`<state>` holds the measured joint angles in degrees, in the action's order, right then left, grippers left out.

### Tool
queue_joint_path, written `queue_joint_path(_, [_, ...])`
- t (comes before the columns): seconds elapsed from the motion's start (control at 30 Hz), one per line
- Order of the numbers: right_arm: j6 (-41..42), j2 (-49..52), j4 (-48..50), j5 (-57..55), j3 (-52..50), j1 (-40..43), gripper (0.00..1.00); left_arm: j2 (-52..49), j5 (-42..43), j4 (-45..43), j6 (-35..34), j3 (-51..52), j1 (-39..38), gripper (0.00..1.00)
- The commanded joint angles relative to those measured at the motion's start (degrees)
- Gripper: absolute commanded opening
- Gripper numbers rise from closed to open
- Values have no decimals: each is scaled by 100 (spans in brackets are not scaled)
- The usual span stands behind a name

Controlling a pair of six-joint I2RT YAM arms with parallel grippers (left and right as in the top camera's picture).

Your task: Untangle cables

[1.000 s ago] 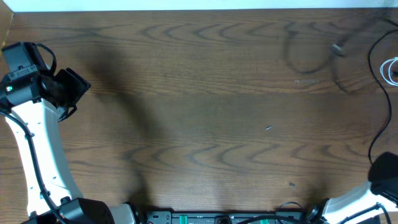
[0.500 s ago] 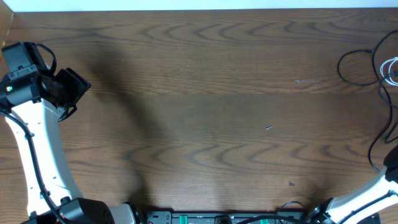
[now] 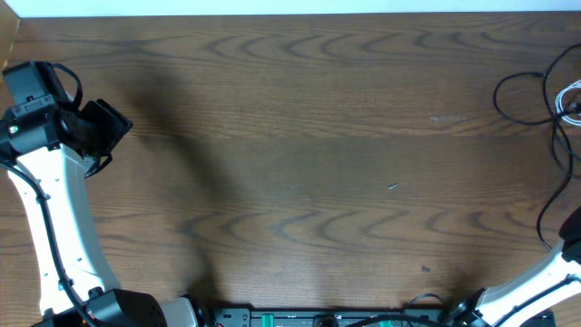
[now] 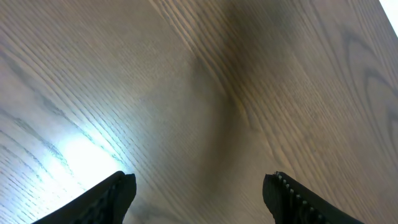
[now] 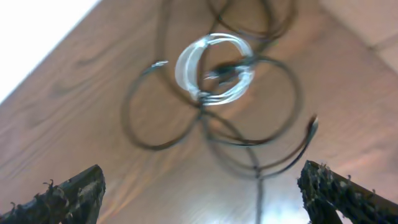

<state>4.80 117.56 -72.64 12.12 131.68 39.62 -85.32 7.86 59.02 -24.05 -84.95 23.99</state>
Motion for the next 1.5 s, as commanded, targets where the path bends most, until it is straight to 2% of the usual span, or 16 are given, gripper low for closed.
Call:
queue_joint_path(0.0, [-599, -605, -166, 793, 44, -592, 96, -52, 44, 31, -24, -66, 4, 72])
queue_joint_path(0.07, [-678, -741, -251, 791, 44, -914, 97, -52, 46, 35, -26, -66, 7, 72])
queue_joint_path(0.1, [-708, -872, -319, 787, 44, -1292, 97, -52, 46, 59, -24, -66, 4, 80])
queue_joint_path(0.13, [-708, -920, -363, 776, 44, -1449, 97, -52, 44, 57, -24, -66, 4, 98])
queue_joint_path(0.37, [-704, -1207, -822, 470, 44, -2990, 99, -52, 46, 55, -26, -66, 7, 98])
queue_joint_path(0.67, [-566, -1718, -1132, -501, 44, -4356, 99, -52, 46, 55, -26, -66, 7, 98])
queue_joint_path(0.93, [-442, -2509, -1482, -492, 44, -4673, 99, -52, 44, 55, -26, -66, 7, 98])
queue_joint_path(1.23, [-518, -3060, -2465, -472, 42, -4684, 99, -52, 44, 52, -26, -66, 7, 98])
queue_joint_path(1.47, [-577, -3362, -2463, -667, 42, -4680, 99, -52, 44, 52, -26, -66, 7, 98])
